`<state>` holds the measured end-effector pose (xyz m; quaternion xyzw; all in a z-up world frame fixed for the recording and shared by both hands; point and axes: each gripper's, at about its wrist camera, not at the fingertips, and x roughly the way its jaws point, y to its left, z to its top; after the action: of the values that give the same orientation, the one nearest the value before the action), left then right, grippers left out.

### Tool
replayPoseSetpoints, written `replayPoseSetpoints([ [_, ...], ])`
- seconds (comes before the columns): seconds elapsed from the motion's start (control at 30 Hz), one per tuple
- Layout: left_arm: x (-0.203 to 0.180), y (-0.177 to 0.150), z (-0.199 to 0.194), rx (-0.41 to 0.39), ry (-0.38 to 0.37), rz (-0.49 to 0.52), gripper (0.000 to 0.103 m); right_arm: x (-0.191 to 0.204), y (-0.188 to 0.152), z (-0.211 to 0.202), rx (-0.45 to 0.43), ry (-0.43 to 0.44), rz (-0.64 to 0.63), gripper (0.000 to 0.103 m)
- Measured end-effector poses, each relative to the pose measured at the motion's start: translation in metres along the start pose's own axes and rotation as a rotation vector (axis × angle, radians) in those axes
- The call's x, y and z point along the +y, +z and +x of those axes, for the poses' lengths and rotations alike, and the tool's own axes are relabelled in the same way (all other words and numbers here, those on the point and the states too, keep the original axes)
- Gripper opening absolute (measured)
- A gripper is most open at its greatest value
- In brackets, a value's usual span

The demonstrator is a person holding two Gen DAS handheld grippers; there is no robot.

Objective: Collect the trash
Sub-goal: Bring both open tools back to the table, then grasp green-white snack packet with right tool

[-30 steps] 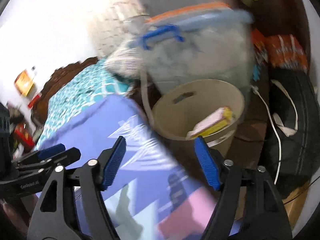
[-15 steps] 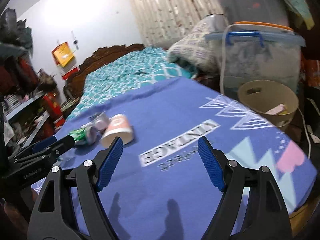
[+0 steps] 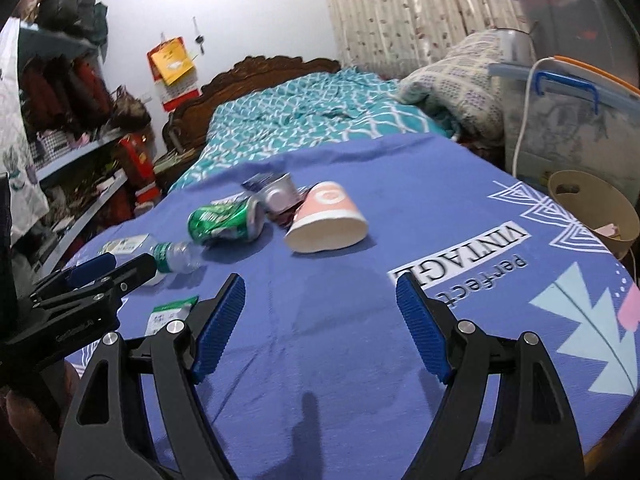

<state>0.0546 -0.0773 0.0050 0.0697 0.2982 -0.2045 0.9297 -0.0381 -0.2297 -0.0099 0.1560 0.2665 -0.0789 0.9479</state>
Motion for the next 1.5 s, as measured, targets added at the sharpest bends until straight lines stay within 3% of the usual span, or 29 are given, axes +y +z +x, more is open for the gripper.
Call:
replayPoseSetpoints([
  [0.3,0.054,-0.018,0.007,0.067,0.025,-0.105,0.077,0.011,-0.007,0.012,0.051,0.016,-0.026,0.079],
  [0.47,0.088,-0.029,0.010,0.130,-0.050,-0.209,0.076,0.018,-0.011,0.018,0.082,0.040,-0.041,0.077],
  [0.57,0.096,-0.033,0.012,0.166,-0.134,-0.252,0.076,0.032,-0.013,0.026,0.118,0.088,-0.083,0.063],
  [0.63,0.096,-0.036,0.012,0.181,-0.182,-0.264,0.071,0.045,-0.016,0.030,0.142,0.126,-0.129,0.046],
  [0.7,0.094,-0.039,0.015,0.206,-0.216,-0.269,0.069,0.061,-0.016,0.037,0.166,0.169,-0.178,0.039],
  [0.87,0.088,-0.043,0.018,0.237,-0.263,-0.282,0.062,0.102,-0.008,0.044,0.159,0.222,-0.306,0.031],
  [0.97,0.092,-0.046,0.019,0.250,-0.293,-0.311,0.062,0.118,-0.014,0.069,0.228,0.228,-0.377,0.026],
  [1.07,0.098,-0.048,0.024,0.278,-0.345,-0.360,0.062,0.118,-0.024,0.099,0.370,0.239,-0.372,0.022],
  [1.27,0.094,-0.049,0.034,0.311,-0.447,-0.390,0.062,0.113,-0.025,0.103,0.389,0.242,-0.358,0.021],
  [1.33,0.090,-0.049,0.040,0.329,-0.485,-0.399,0.043,0.111,-0.026,0.103,0.392,0.251,-0.346,0.020],
  [1.5,0.086,-0.049,0.054,0.358,-0.505,-0.434,0.020,0.104,-0.021,0.102,0.403,0.291,-0.283,0.019],
])
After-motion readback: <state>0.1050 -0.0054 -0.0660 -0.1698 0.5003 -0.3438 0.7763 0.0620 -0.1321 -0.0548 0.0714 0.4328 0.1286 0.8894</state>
